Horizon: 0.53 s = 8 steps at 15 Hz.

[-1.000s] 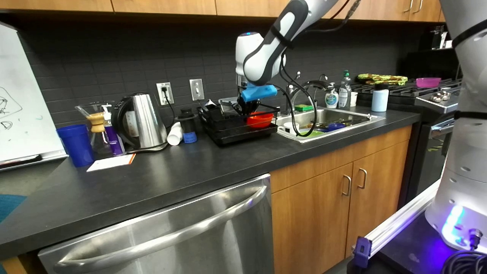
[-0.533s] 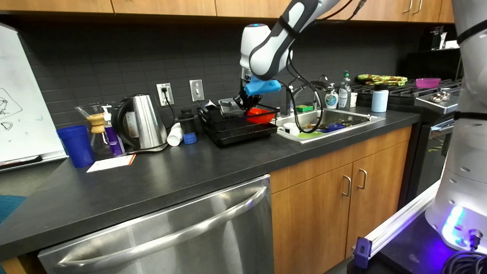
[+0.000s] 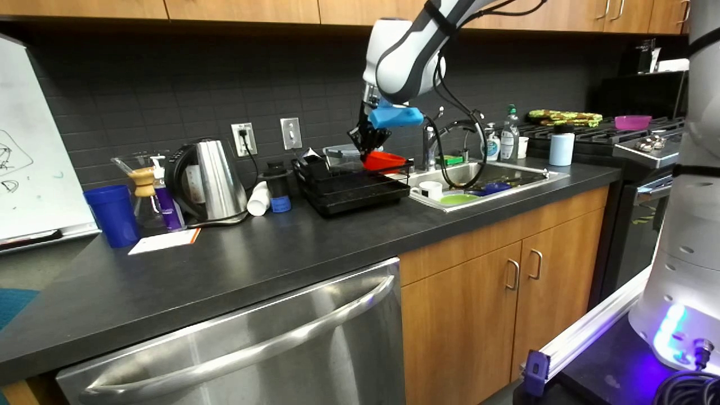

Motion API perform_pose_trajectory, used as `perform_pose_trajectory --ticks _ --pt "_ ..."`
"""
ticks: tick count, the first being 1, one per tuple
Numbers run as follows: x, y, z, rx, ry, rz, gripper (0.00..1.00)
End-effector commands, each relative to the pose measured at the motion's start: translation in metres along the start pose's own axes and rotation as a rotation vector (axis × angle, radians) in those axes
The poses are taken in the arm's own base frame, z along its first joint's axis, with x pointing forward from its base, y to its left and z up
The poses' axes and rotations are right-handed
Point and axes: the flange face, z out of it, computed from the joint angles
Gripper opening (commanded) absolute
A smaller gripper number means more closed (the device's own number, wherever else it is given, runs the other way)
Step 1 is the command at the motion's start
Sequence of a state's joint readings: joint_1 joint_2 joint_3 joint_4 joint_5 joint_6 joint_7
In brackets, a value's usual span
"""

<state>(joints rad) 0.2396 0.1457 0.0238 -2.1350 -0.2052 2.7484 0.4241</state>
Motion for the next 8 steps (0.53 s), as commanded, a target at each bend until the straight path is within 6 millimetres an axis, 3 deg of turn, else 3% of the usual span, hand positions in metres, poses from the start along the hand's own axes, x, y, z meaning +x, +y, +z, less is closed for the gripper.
perform_pose_trajectory --ticks 1,8 --pt "-0.01 0.001 -0.012 0.051 -0.023 -0.008 0.01" --pt "-0.016 -0.024 -0.045 0.139 0.023 -0.079 0.01"
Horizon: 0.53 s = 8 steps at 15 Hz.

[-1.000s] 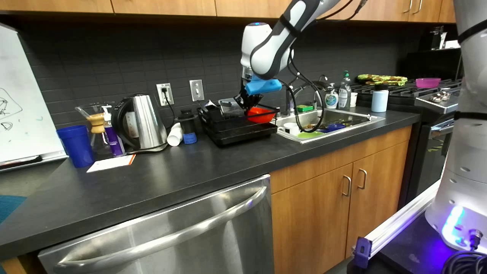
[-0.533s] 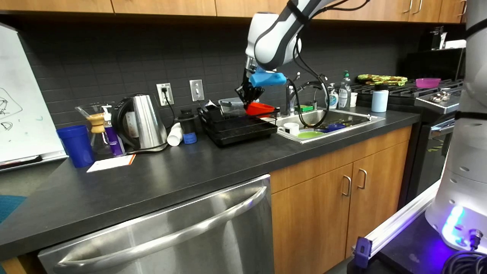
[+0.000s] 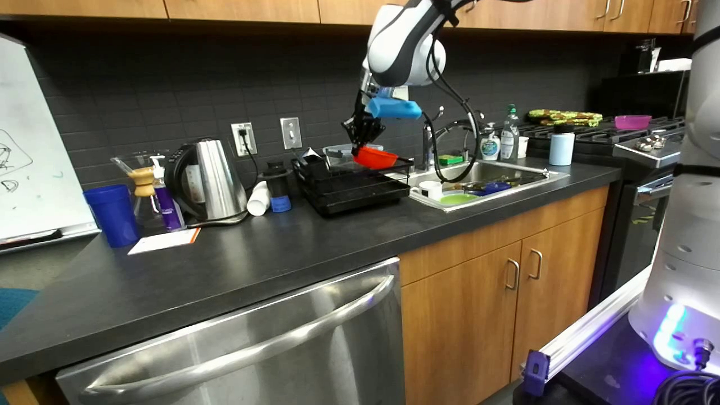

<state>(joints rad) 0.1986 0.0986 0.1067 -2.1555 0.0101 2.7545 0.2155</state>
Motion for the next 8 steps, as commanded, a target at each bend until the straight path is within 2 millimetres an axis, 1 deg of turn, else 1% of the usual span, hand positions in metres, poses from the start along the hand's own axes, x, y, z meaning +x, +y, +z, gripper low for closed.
perform_pose_trajectory --ticks 1,3,8 --pt "-0.017 -0.02 -0.026 0.036 0.029 -0.056 0.01" --pt "-0.027 -0.032 -0.034 0.055 0.024 -0.09 0.01" --pt "-0.064 -0.053 -0.049 0.089 0.002 -0.192 0.01"
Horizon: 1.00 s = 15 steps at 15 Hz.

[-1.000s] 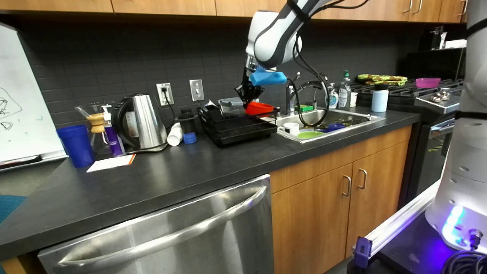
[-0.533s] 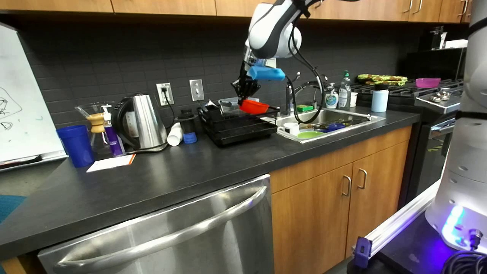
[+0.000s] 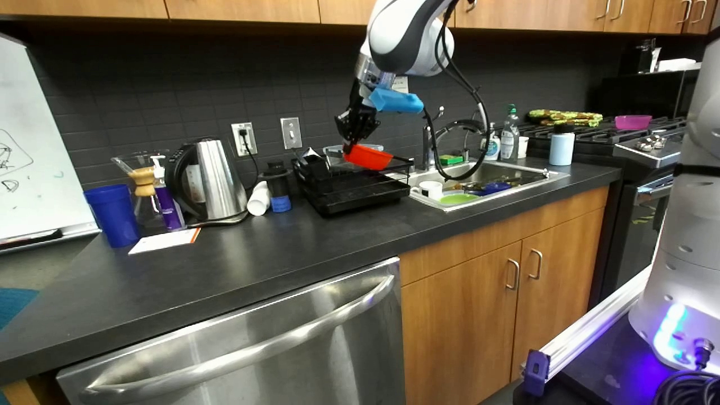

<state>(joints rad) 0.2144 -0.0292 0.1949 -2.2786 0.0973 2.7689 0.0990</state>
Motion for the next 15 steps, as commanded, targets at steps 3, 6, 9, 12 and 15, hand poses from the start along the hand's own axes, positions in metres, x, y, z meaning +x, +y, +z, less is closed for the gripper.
perform_pose_trajectory --ticks 3,6,9,12,15 --pt "-0.044 -0.023 -0.023 0.055 -0.031 -0.126 0.01" --pt "-0.067 -0.036 -0.027 0.074 -0.052 -0.206 0.01" --pt "-0.087 -0.052 -0.03 0.081 -0.063 -0.283 0.01" --pt "-0.11 -0.069 -0.026 0.082 -0.09 -0.352 0.01" --pt "-0.133 -0.087 -0.022 0.081 -0.112 -0.421 0.01"
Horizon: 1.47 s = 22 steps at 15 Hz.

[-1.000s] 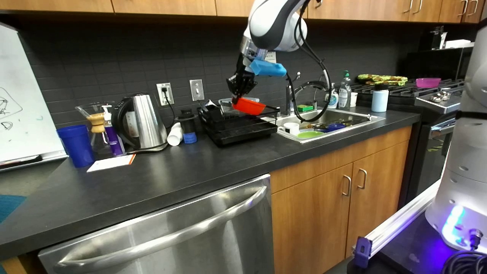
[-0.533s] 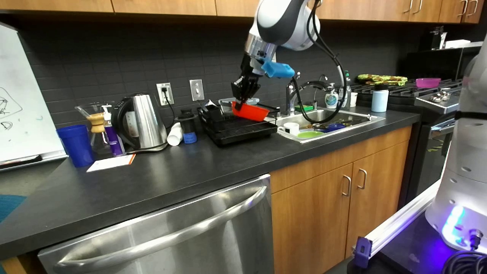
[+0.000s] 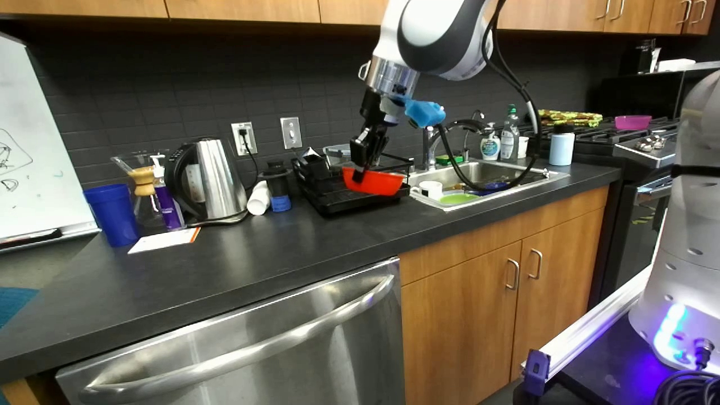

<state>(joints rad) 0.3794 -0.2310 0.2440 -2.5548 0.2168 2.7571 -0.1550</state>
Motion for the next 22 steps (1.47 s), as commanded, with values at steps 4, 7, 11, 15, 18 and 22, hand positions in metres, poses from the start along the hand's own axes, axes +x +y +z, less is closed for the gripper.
perform_pose_trajectory --ticks 4,7,11,15,18,22 --pt "-0.033 -0.047 0.007 -0.003 -0.046 -0.168 0.01" --pt "-0.045 -0.07 0.015 0.009 -0.069 -0.259 0.01" --pt "-0.062 -0.102 0.022 0.027 -0.085 -0.394 0.01" --pt "-0.074 -0.136 0.024 0.027 -0.043 -0.545 0.01" --pt "-0.078 -0.157 0.022 0.02 0.017 -0.644 0.01" --pt "-0.069 -0.161 0.023 -0.005 0.071 -0.727 0.01"
